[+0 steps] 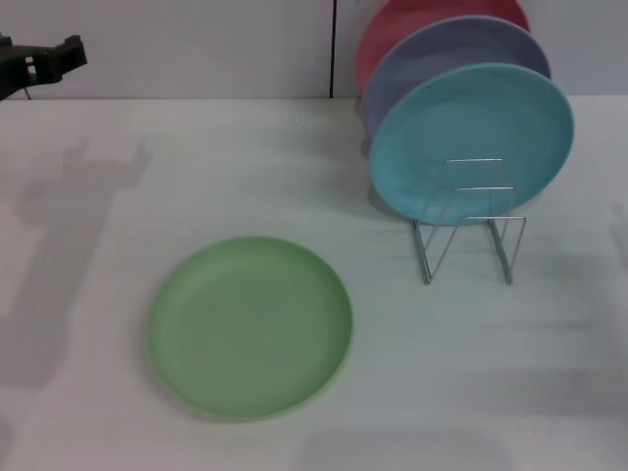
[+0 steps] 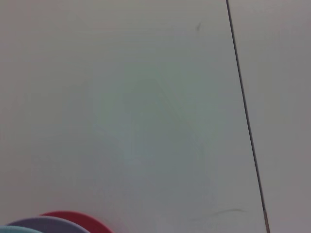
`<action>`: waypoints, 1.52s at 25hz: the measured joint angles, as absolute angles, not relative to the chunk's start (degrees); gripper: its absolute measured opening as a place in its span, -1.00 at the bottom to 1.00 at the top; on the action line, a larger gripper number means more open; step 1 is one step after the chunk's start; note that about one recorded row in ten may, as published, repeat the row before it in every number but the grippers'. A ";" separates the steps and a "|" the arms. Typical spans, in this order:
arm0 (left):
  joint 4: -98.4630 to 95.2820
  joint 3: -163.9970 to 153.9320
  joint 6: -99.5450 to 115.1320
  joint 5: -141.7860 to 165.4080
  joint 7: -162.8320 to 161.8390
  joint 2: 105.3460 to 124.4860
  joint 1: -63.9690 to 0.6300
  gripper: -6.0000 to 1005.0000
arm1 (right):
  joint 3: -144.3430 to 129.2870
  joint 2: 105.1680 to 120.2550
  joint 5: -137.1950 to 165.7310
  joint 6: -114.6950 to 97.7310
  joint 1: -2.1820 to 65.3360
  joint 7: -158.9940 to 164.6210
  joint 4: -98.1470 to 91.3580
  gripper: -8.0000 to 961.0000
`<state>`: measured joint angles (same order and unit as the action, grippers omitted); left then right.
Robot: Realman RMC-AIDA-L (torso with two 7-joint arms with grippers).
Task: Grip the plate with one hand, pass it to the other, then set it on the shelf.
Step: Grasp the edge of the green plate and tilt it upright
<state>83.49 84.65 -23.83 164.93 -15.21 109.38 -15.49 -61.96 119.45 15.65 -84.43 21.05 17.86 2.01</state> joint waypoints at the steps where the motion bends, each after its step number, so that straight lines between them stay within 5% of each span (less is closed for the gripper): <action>1: 84.43 85.64 -25.49 164.90 -13.07 110.26 -15.61 0.64 | -61.96 119.45 15.65 -84.43 21.05 17.86 2.01 0.26; 5: 91.01 93.76 -36.41 164.22 4.30 117.47 -16.72 0.64 | -61.83 119.44 15.64 -83.95 21.29 17.77 1.81 0.26; 25: 93.29 110.32 -81.51 147.19 25.83 117.55 -25.69 0.64 | -61.88 119.35 15.64 -81.32 22.05 17.66 0.69 0.26; 38: 85.02 111.35 -92.89 154.15 25.24 117.99 -31.65 0.64 | -61.88 119.30 15.64 -79.60 22.22 17.66 -0.49 0.26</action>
<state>85.02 111.35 -92.89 154.15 25.25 117.99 -31.65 -61.88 119.30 15.64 -79.60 22.22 17.66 -0.49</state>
